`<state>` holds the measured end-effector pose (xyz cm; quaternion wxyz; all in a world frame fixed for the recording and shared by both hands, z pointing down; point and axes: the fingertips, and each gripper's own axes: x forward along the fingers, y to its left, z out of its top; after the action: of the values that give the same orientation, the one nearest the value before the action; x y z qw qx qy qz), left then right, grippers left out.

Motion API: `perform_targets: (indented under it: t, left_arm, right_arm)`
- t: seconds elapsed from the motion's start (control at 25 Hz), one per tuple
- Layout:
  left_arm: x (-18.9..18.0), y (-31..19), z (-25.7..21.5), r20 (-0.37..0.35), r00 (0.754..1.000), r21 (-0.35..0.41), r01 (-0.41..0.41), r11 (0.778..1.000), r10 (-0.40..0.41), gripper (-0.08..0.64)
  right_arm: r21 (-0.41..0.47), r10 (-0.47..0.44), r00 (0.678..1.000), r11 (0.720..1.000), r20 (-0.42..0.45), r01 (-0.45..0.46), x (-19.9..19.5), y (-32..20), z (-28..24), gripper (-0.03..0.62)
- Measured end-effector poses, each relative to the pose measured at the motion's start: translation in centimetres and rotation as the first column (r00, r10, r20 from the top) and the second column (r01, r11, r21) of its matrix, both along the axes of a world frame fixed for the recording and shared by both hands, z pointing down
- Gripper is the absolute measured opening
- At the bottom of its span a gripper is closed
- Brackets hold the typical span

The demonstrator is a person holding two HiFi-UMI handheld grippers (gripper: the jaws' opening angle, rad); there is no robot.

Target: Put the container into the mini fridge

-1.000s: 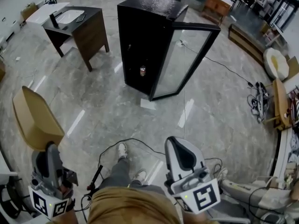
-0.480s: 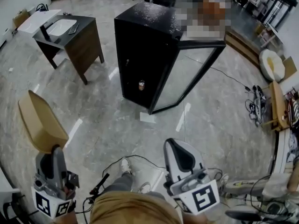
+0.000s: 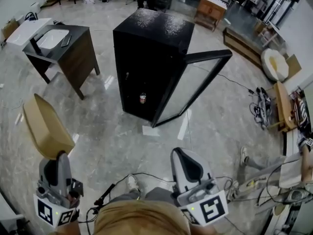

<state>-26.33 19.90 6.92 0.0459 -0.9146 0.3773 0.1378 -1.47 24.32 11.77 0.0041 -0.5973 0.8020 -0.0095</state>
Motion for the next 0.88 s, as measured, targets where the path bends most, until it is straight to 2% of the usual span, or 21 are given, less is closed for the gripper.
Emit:
perform_targets:
  t: [0.4,0.64,0.88]
  left_arm:
    - [-0.5,-2.9,0.2,-0.017,1.000,-0.015,-0.027,1.000,0.026,0.015]
    - [1.3,-5.3,0.8,-0.010,0.999,-0.031,-0.037,0.999,0.037,0.015]
    - [4.7,-10.8,1.5,0.009,0.999,-0.031,-0.033,0.999,0.033,0.015]
  right_arm:
    - [0.027,0.025,1.000,0.999,0.004,-0.025,-0.4,-2.9,-1.4,0.002]
    - [0.041,0.008,1.000,0.999,0.025,-0.009,0.6,-6.3,-1.2,0.002]
    - [0.047,-0.026,0.999,0.999,0.039,0.024,3.0,-13.2,-0.7,0.002]
